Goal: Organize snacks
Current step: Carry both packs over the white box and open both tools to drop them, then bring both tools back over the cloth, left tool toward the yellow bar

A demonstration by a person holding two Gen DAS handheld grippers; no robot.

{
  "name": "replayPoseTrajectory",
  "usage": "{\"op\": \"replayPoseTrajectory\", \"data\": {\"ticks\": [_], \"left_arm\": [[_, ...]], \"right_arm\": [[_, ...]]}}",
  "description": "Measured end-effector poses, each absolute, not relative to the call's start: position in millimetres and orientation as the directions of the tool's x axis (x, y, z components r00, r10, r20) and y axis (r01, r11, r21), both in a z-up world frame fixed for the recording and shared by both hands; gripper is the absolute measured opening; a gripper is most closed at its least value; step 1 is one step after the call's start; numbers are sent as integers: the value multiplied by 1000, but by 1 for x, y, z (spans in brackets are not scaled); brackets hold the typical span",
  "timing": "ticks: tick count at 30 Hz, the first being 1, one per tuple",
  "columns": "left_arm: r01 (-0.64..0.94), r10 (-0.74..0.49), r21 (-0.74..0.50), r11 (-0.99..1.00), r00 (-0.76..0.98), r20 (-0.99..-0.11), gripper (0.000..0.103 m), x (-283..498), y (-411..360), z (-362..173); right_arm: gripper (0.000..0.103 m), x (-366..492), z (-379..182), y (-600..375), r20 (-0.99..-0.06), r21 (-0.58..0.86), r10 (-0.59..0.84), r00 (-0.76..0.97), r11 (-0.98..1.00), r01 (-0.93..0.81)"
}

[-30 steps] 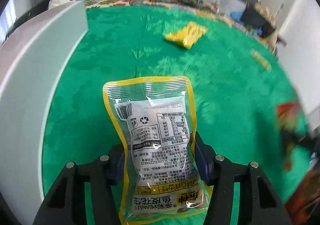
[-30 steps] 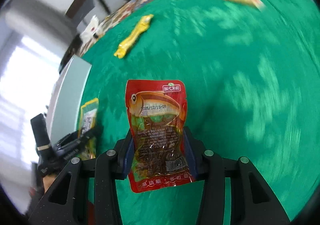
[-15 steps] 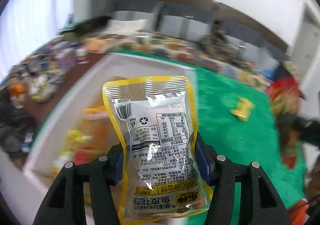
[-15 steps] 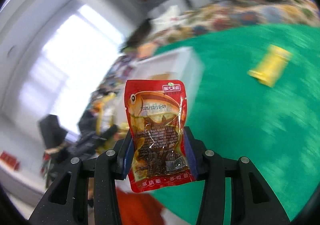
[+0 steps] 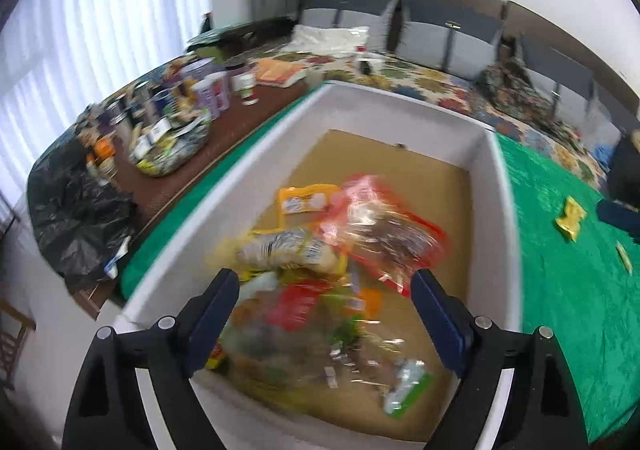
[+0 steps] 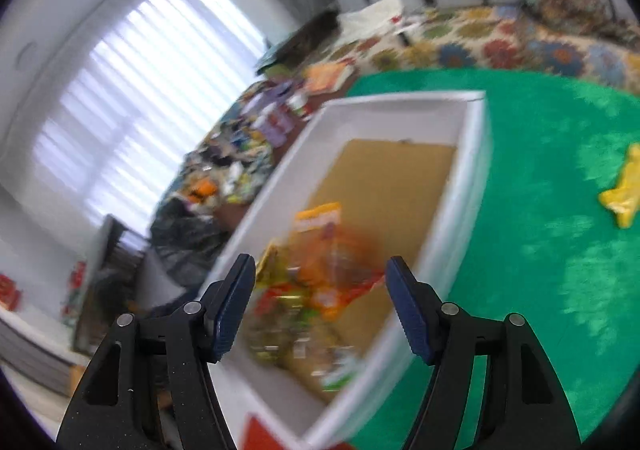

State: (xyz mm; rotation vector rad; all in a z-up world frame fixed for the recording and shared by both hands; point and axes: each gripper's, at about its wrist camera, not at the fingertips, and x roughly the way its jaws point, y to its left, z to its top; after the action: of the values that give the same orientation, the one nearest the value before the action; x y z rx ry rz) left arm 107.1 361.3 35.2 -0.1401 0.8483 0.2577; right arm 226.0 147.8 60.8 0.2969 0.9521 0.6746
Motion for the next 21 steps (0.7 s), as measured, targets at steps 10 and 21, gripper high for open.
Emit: {"op": "replayPoseTrajectory", "data": {"ticks": [10,21], "left_arm": [[-55,105,93,994,687,-719,95,123,230,47],[74,91,202,977,712,-696,95,129,138,55]], "right_arm": [[71,194,-44,-12,-830,136,231,507,966,-218],[71,136,-86,-169,-848,-28,-59,526,997,67]]}}
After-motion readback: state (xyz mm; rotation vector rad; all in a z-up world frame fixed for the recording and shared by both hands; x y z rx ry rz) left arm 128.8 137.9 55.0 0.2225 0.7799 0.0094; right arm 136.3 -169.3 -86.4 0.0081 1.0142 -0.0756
